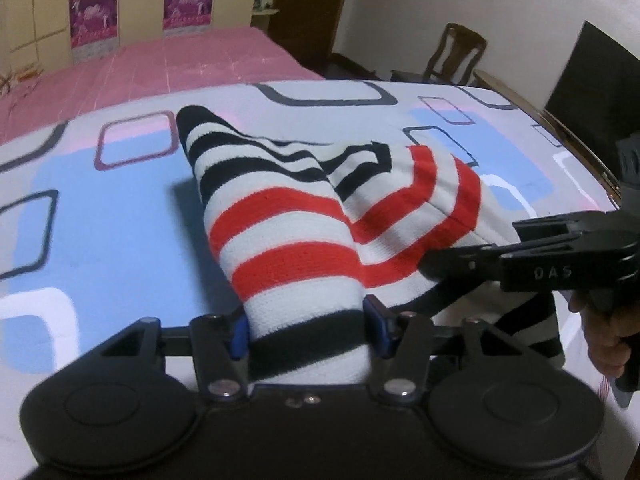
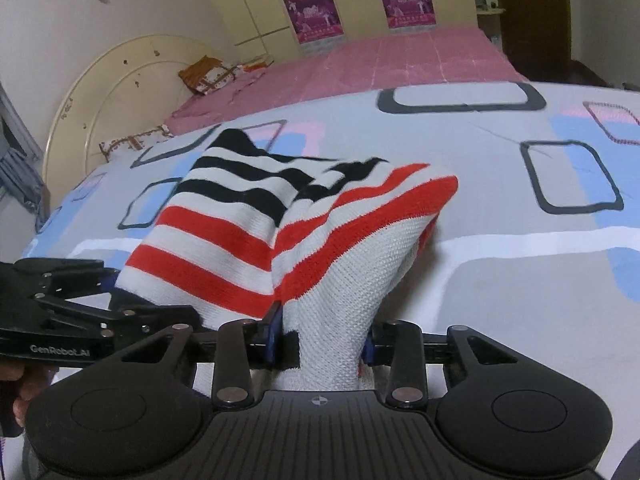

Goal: Fold small clothes

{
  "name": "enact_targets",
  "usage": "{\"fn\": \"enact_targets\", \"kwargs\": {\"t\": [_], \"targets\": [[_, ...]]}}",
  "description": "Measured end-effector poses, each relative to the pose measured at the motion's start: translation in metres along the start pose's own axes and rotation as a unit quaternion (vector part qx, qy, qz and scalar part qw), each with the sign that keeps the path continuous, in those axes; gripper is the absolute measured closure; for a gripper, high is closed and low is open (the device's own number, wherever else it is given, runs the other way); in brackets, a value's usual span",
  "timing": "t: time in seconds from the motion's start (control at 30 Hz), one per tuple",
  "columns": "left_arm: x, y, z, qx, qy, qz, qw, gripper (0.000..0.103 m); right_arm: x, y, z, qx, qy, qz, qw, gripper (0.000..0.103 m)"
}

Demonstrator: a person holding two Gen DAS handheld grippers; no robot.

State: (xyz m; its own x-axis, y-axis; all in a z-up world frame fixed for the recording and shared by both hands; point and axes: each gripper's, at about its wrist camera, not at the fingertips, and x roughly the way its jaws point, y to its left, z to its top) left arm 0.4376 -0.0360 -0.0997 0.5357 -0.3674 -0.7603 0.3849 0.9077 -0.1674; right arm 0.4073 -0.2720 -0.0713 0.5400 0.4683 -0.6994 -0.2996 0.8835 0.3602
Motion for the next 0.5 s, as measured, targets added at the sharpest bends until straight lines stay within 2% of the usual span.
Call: {"fn": "enact_targets", "kwargs": {"t": [0.2, 0.5], "targets": [[-0.045, 0.041, -0.022, -0.007, -0.012, 0.004, 0.9999, 0.049, 0.003, 0.065, -0.004, -0.019, -0.007, 0.005, 1.000, 0.066], [-0.103, 0.119, -0.056, -0.029, -0.012, 0.035, 0.9989, 0.048, 0.043, 0.161, -0.007, -0.041, -0.003, 0.040, 0.998, 0.066]]}}
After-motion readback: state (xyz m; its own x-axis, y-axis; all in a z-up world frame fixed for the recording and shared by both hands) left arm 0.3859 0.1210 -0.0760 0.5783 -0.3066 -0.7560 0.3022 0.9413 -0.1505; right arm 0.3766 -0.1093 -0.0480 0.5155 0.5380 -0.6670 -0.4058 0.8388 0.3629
